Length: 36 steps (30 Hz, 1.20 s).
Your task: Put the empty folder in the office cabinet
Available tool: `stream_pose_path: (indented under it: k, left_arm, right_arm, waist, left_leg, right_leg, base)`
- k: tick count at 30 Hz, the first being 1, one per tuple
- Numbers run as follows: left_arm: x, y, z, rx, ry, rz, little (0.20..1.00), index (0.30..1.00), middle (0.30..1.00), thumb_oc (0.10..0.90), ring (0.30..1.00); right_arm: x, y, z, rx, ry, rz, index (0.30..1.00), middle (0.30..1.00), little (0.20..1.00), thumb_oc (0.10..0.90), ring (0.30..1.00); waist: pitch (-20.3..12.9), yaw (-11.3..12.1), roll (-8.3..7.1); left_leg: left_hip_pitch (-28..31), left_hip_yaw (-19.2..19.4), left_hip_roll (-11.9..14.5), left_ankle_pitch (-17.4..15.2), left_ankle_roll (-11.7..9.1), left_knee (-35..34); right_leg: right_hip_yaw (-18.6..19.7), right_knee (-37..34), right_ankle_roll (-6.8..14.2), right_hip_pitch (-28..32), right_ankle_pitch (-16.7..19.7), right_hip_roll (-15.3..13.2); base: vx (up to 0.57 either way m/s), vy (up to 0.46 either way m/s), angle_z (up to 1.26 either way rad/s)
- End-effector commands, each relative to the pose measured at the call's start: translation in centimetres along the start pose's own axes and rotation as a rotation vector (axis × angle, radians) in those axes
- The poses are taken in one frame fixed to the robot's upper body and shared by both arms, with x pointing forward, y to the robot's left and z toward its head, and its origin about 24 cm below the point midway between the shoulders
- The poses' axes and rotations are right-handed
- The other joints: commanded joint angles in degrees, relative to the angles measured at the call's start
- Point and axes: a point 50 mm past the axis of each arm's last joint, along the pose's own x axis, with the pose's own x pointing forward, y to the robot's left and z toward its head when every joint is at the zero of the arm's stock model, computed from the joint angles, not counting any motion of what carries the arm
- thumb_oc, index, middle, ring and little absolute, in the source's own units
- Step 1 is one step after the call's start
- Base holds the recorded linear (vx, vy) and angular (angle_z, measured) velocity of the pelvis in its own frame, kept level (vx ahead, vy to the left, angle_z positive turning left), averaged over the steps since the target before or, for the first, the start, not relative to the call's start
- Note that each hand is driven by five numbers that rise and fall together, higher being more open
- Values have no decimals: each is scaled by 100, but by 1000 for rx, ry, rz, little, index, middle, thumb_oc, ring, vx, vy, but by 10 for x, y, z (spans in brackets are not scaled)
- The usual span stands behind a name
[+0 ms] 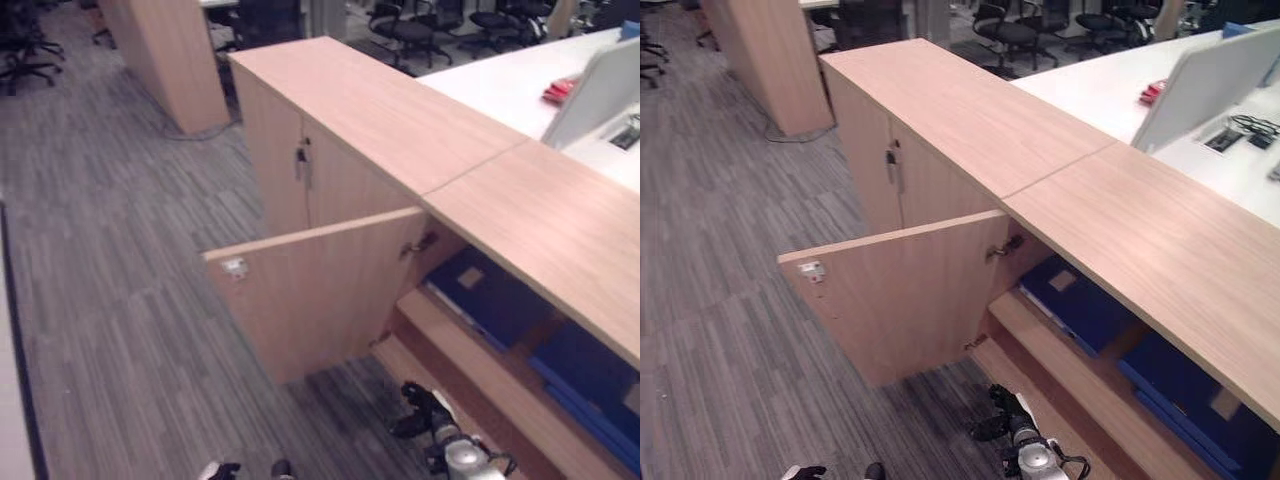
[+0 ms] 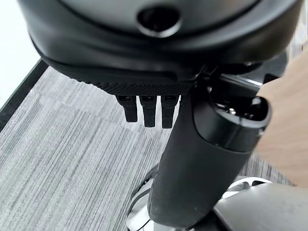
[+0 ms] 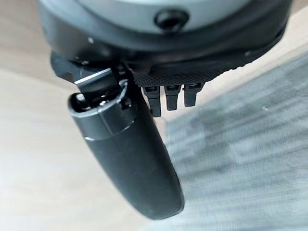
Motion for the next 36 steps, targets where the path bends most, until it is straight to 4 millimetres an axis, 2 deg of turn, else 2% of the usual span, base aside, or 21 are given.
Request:
stream_pose_path:
  k: [1,2,3,4,5,6,7,8,9,10,12,15,17,19,20,24,31,36]
  left_arm:
    - [5,4,27,49,-79,-4,900,900,900,800,900]
    - [5,9,26,45,-77,11,900,900,900,800,900]
    - [6,10,26,45,-77,12,900,900,900,800,900]
    - [6,15,26,35,-74,33,900,900,900,800,900]
    - [6,17,27,21,-79,43,900,900,900,800,900]
    - [7,22,31,7,-89,59,900,900,900,800,900]
    - [7,22,32,-1,-91,59,900,900,900,800,900]
    - [7,22,35,4,-101,59,900,900,900,800,900]
    - [7,22,35,3,-102,59,900,900,900,800,900]
    - [8,21,40,-1,-115,53,900,900,900,800,900]
    - [7,16,47,0,-140,43,900,900,900,800,900]
    - [6,10,59,-89,-186,40,900,900,900,800,900]
    - [6,11,64,-126,-201,45,900,900,900,800,900]
    - [4,11,78,-243,-263,40,900,900,900,800,900]
    - [6,31,50,-266,-206,34,900,900,900,800,900]
    - [4,25,49,-289,-211,58,900,900,900,800,900]
    - [-2,28,69,-352,-334,69,900,900,900,800,900]
    - [-9,38,94,-380,-470,75,900,900,900,800,900]
  right_arm:
    - [6,-26,16,6,-52,-105,900,900,900,800,900]
    - [6,-22,12,21,-25,-106,900,900,900,800,900]
    - [6,-22,12,22,-26,-106,900,900,900,800,900]
    - [7,-21,16,56,-40,-112,900,900,900,800,900]
    - [7,-22,16,64,-42,-114,900,900,900,800,900]
    - [6,-24,17,87,-49,-123,900,900,900,800,900]
    - [6,-25,16,96,-49,-124,900,900,900,800,900]
    - [5,-26,16,115,-58,-131,900,900,900,800,900]
    - [5,-26,16,115,-58,-131,900,900,900,800,900]
    - [3,-27,12,131,-61,-137,900,900,900,800,900]
    - [1,-28,10,140,-63,-150,900,900,900,800,900]
    - [-3,-29,0,148,-47,-156,900,900,900,800,900]
    - [-4,-29,-3,150,-37,-159,900,900,900,800,900]
    - [-7,-32,-12,153,-15,-175,900,900,900,800,900]
    - [-10,-41,-18,157,-3,-184,900,900,900,800,900]
    - [-13,-48,-26,166,13,-220,900,900,900,800,900]
    - [-17,-56,-36,177,40,-261,900,900,900,800,900]
    - [-18,-55,-41,160,60,-256,900,900,900,800,900]
  waist:
    - [26,121,131]
    - [40,199,113]
    - [46,203,99]
    - [103,175,58]
    - [131,105,95]
    - [143,13,166]
    - [166,-52,211]
    - [177,-148,263]
    - [167,-152,266]
    - [208,-257,250]
    - [163,-233,214]
    - [87,-233,164]
    - [55,-221,154]
    - [-36,-160,150]
    - [-80,-166,179]
    - [-134,-160,177]
    - [-182,-182,232]
    - [-214,-272,302]
  left_leg:
    - [420,57,309,-190,-139,-166]
    - [450,33,160,-254,-44,-241]
    - [454,36,144,-255,-34,-247]
    - [408,-88,-59,-140,81,-318]
    - [426,-236,-103,-105,89,-367]
    - [396,-489,-186,-42,132,-405]
    - [431,-646,-233,-55,162,-422]
    - [429,-897,-311,-40,227,-441]
    - [407,-902,-305,-27,224,-439]
    - [440,-1229,-454,-36,305,-456]
    - [416,-1480,-582,-19,341,-486]
    - [473,-1716,-659,-43,321,-504]
    - [491,-1723,-653,-45,301,-512]
    - [523,-1761,-631,-14,260,-568]
    - [569,-1773,-626,-2,242,-598]
    - [672,-1808,-607,0,208,-667]
    - [781,-1785,-570,-17,171,-715]
    - [886,-1636,-524,-28,142,-745]
  right_leg:
    - [81,180,852,-353,-82,-124]
    - [78,410,935,-391,28,-242]
    - [87,429,938,-402,25,-263]
    - [438,589,904,-559,237,-219]
    - [887,610,914,-697,157,-50]
    - [1565,604,873,-862,-121,315]
    - [2015,598,850,-936,-393,584]
    - [2494,633,714,-1014,-732,1003]
    - [2487,628,705,-1029,-721,1008]
    - [2917,557,513,-994,-1007,1471]
    - [2845,451,376,-928,-1075,1616]
    - [2790,35,321,-577,-1116,1709]
    - [2763,-76,320,-506,-1083,1710]
    - [2662,-320,325,-337,-1029,1673]
    - [2658,-380,337,-272,-1023,1674]
    - [2593,-536,332,-124,-992,1659]
    - [2584,-734,346,5,-916,1639]
    - [2703,-871,355,69,-837,1619]
  base:
    - [94,308,48]
    - [34,147,40]
    - [51,275,33]
    - [40,203,18]
    - [69,277,30]
    - [94,208,63]
    - [114,204,76]
    - [80,122,128]
    - [122,117,134]
    - [104,71,161]
    - [121,9,103]
    - [84,-67,127]
    - [63,-62,65]
    - [80,-53,16]
    - [67,-17,0]
    - [30,-37,0]
    - [1,-21,-4]
    - [0,-25,-14]
